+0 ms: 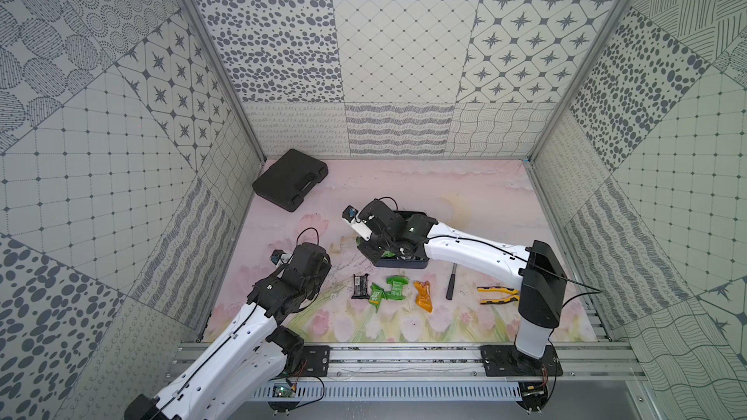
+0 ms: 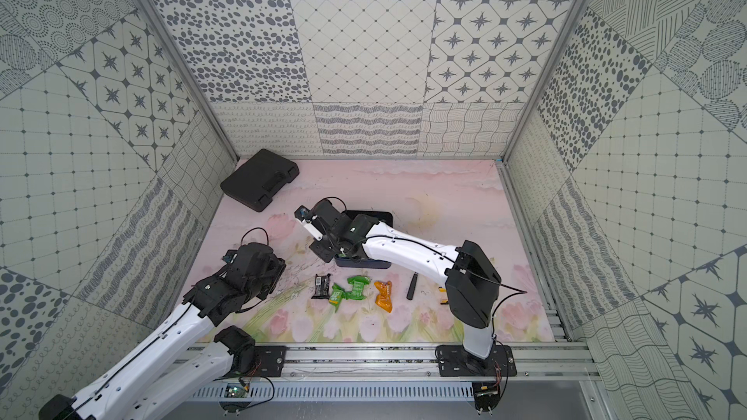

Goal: Take the cookies out of the storage box
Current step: Place the cookie at the center of the board.

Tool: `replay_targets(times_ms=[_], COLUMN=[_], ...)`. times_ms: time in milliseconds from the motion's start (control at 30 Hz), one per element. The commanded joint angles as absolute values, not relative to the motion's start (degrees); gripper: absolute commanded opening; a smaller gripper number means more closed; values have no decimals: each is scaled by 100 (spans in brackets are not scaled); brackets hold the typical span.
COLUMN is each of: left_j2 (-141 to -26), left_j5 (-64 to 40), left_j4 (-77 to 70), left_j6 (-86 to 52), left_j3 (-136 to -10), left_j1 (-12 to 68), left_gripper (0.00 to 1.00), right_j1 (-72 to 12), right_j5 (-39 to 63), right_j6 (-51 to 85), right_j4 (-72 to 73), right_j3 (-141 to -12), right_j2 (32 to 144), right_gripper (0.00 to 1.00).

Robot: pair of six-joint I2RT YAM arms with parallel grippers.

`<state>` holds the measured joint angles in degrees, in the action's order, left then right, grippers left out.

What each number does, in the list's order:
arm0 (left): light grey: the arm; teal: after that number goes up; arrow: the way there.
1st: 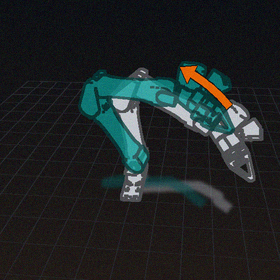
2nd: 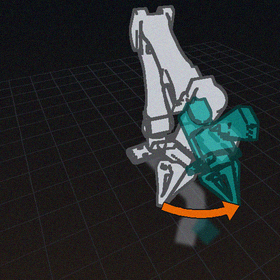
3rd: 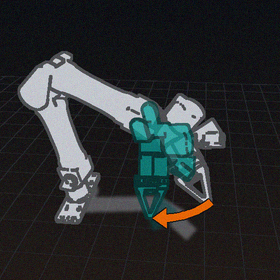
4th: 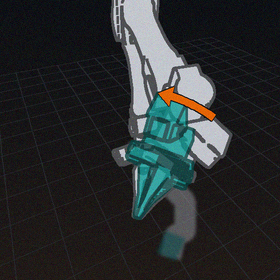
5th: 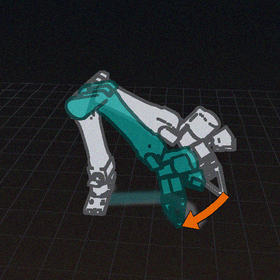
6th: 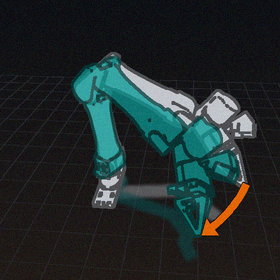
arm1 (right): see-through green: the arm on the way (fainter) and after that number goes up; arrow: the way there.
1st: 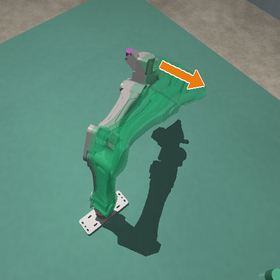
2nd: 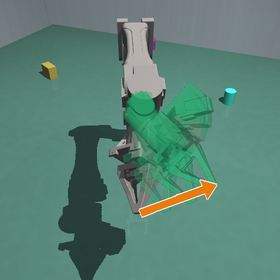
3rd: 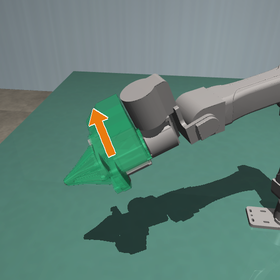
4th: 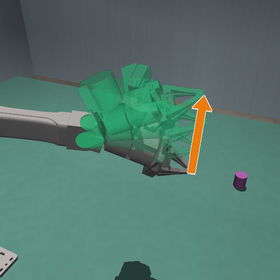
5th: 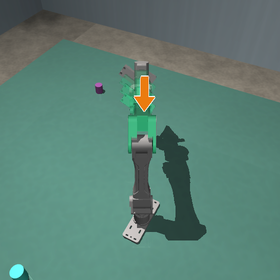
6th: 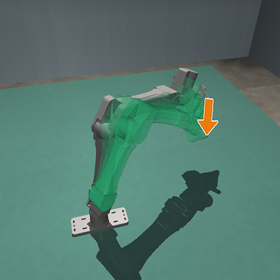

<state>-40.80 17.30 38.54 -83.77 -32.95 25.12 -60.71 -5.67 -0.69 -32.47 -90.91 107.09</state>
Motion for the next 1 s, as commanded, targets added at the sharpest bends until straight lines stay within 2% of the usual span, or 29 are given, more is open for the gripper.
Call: replay_targets(times_ms=[0,300,533,667,767,900,967], left_j2=[-3506,-2754,-2672,-2729,-2784,-2918,-3027], left_j5=[2433,2426,2508,2522,2530,2531,2507], left_j4=[5107,5613,5718,5641,5574,5349,5154], left_j6=[-9255,-9458,-9433,-9351,-9229,-8803,-8444], left_j3=[-3121,-2875,-2890,-2903,-2939,-3070,-3191], left_j1=[2485,2485,2487,2486,2485,2487,2483], left_gripper=[45,45,45,45,45,45,45], right_j1=[-6183,-6600,-6966,-7073,-7082,-7021,-6873], right_j5=[-915,-2476,-2626,-2395,-2130,-1785,-1531], right_j6=[-131,-407,-447,-295,-117,159,478], right_j4=[-2597,-1668,-1397,-1405,-1456,-1596,-1748], right_j3=[-9370,-9401,-9269,-9190,-9152,-9087,-8984], right_j2=[11273,12151,12471,12468,12333,11875,11505], right_gripper=[0,0,1,24,35,46,47])
